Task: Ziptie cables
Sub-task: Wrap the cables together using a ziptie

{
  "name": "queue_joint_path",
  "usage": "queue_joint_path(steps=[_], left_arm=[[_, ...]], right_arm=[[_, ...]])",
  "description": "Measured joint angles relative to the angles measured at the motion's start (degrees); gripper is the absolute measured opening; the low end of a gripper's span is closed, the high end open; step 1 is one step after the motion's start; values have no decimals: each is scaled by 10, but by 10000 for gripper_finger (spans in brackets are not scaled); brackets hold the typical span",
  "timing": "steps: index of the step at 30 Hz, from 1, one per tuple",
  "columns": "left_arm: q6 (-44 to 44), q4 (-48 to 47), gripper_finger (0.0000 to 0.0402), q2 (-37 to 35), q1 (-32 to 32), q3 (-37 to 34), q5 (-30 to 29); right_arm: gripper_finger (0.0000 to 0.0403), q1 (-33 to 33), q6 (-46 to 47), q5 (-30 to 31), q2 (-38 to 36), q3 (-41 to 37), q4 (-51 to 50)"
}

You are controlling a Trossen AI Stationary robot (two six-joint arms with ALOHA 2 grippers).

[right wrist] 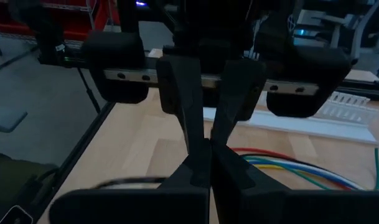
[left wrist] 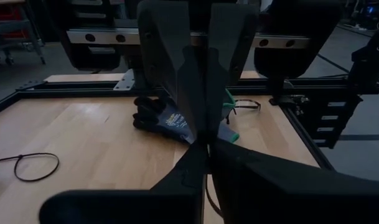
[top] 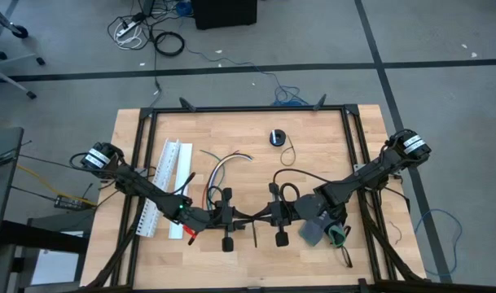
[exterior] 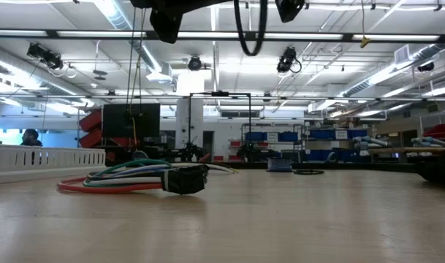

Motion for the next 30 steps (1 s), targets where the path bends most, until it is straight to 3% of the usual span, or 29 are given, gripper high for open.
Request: queue_joint_path(steps=[15,21,30], left_arm=[[0,-9,5,1,1,0,-4],[14,-5,1,1,-1,0,-34],[15,-3,0,1,-1,0,-39]], right_arm=[[0,0,-8,-3,-1,1,13],[2,0,-3,-3,-1,1,5],[66,-13,86,17,-1,2,-22]])
